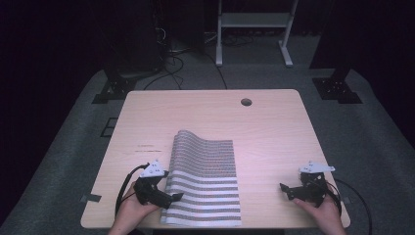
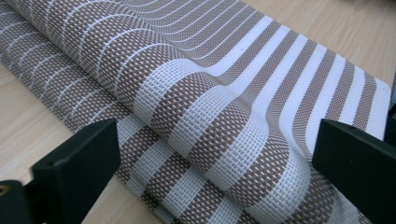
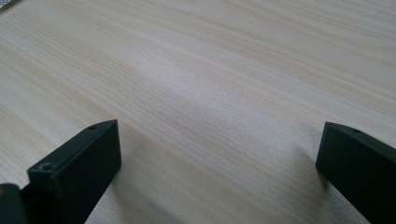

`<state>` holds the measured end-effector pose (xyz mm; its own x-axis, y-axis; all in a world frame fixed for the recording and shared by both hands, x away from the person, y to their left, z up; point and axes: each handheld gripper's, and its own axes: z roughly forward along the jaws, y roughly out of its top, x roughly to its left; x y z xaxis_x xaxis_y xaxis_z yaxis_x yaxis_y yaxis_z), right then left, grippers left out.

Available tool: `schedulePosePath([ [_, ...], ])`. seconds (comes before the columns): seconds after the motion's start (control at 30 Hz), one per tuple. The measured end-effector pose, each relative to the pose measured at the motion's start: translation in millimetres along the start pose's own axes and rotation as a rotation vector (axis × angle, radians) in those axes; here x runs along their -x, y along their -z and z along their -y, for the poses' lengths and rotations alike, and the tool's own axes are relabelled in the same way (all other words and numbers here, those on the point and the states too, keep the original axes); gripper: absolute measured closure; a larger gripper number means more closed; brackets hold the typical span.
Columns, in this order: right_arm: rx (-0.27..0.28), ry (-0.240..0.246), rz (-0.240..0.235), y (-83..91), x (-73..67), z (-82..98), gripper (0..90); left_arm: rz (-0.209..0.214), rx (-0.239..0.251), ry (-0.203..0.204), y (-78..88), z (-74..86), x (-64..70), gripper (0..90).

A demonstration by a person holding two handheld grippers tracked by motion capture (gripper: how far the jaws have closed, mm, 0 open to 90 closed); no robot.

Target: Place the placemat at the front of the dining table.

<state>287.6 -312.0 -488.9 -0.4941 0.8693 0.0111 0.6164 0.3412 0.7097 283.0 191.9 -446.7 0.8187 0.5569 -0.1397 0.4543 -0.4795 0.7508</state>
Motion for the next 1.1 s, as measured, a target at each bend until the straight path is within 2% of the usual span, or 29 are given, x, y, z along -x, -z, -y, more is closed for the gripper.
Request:
schedulePosePath([
  [0.17,0.000,0.001,-0.001,0.0,-0.1,0.0,0.0,0.011,-0.011,-0.002,-1.7,0.0,0.2,6.6],
  [0.23,0.000,0.000,-0.001,0.0,-0.1,-0.1,0.0,0.019,-0.017,-0.001,-1.3,-0.9,1.0,10.3],
  [0.33,0.000,0.001,-0.001,0.0,-0.1,0.0,0.0,0.011,-0.016,0.006,1.4,-1.9,0.8,22.8],
  [0.37,0.000,0.001,-0.001,0.0,-0.1,0.0,0.0,0.017,-0.017,0.020,3.6,-2.7,-0.6,22.8],
  [0.4,0.000,0.001,-0.001,0.0,-0.1,0.0,0.0,0.011,-0.022,0.027,5.1,-3.0,-1.3,30.4],
  [0.47,0.000,0.000,-0.002,-0.1,-0.1,0.0,0.0,0.020,-0.031,0.033,6.2,-3.0,-2.5,37.9],
  [0.53,-0.001,0.000,-0.001,0.0,-0.1,0.0,0.0,0.018,-0.038,0.037,6.1,-3.1,-2.3,41.0],
  [0.6,0.000,0.000,-0.001,0.0,-0.1,0.0,0.0,0.016,-0.041,0.033,6.6,-3.4,-2.2,47.8],
  [0.63,0.000,0.000,-0.002,0.0,-0.1,0.0,0.0,0.017,-0.038,0.040,7.0,-3.9,-2.1,47.8],
  [0.67,0.000,0.000,-0.001,0.0,-0.1,0.0,0.0,0.024,-0.037,0.050,8.5,-5.3,-2.3,55.1],
  [0.77,0.000,0.000,-0.001,0.0,-0.1,0.0,0.0,0.027,-0.034,0.053,9.6,-6.0,-2.5,67.9],
  [0.8,0.000,0.001,-0.001,0.0,-0.1,0.0,0.0,0.028,-0.032,0.048,10.1,-6.5,-2.5,67.9],
  [0.87,0.000,0.001,-0.001,0.0,-0.1,0.0,0.0,0.029,-0.027,0.045,12.0,-8.7,-2.5,80.1],
  [1.1,-0.001,0.001,-0.001,0.0,-0.1,-0.1,0.0,0.015,-0.006,0.033,13.4,-14.0,-3.5,83.5],
])
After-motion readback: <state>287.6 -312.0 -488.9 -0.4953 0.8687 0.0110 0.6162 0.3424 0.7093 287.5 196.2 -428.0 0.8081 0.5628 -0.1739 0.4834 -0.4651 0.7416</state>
